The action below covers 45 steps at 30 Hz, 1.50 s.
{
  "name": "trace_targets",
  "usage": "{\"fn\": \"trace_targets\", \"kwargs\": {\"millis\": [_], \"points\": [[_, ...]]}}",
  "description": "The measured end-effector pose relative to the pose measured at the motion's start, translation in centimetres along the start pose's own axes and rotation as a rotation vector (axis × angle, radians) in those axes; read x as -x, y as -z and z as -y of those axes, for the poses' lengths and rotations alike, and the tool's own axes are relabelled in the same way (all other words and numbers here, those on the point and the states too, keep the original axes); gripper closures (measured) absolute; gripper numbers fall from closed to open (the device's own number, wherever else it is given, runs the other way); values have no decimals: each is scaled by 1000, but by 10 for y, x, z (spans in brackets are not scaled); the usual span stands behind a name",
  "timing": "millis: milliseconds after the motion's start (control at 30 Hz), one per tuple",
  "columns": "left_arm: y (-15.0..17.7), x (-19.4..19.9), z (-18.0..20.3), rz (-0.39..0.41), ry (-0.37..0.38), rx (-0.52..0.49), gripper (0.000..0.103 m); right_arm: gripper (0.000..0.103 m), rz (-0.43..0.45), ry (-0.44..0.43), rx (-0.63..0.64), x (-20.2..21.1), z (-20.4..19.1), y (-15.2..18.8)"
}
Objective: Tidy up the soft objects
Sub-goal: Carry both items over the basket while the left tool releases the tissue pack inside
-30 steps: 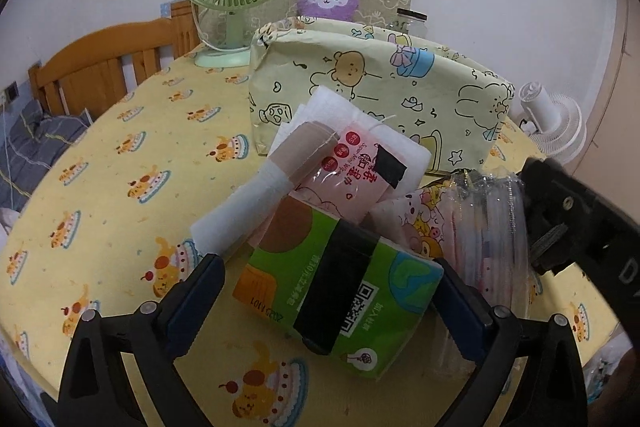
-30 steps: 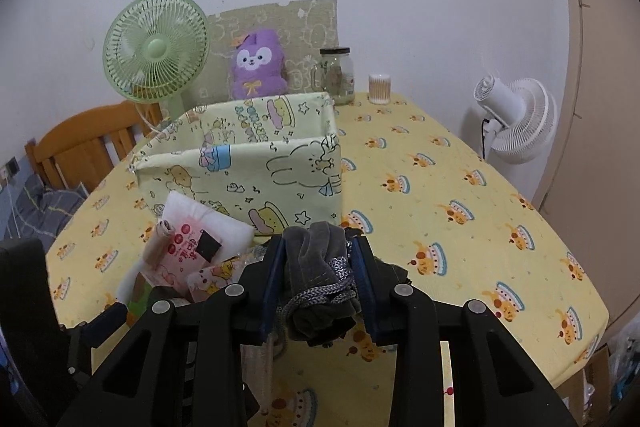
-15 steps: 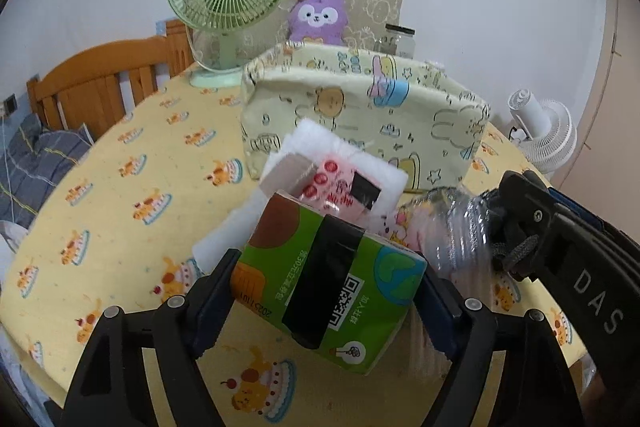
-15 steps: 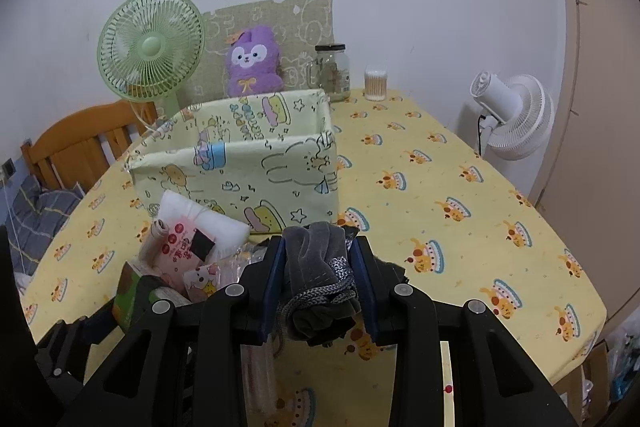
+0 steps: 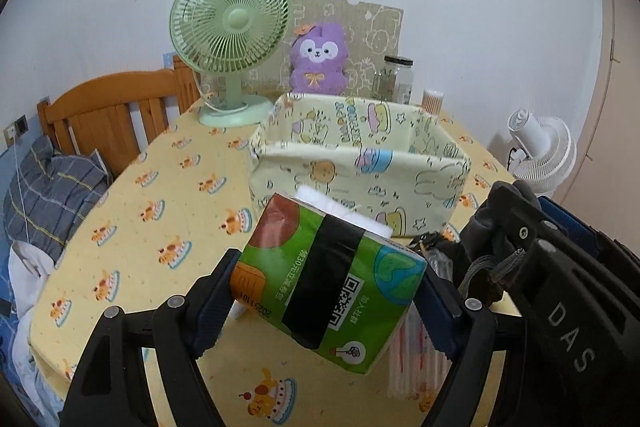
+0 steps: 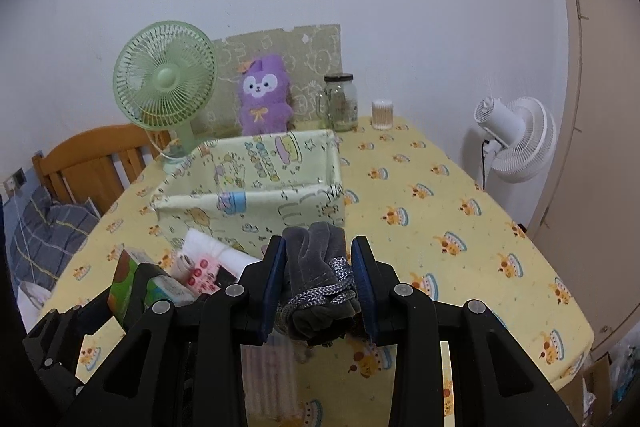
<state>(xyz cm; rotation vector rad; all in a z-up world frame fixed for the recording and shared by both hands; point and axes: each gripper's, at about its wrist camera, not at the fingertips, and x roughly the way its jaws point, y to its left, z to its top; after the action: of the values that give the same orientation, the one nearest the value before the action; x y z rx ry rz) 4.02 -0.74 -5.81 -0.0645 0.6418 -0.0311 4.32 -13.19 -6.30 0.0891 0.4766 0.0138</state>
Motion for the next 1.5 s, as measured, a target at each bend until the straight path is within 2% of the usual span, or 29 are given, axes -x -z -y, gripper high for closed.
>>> {"fn": "trace_targets", "kwargs": {"millis": [633, 1167, 1500], "points": [[-47, 48, 11, 108, -34, -32, 20, 66, 77, -69, 13, 39, -6, -46], [-75, 46, 16, 141, -20, -60, 20, 66, 88, -98, 24, 39, -8, -72], [-95, 23, 14, 133, -10, -53, 20, 66, 80, -105, 25, 12, -9, -91]]}}
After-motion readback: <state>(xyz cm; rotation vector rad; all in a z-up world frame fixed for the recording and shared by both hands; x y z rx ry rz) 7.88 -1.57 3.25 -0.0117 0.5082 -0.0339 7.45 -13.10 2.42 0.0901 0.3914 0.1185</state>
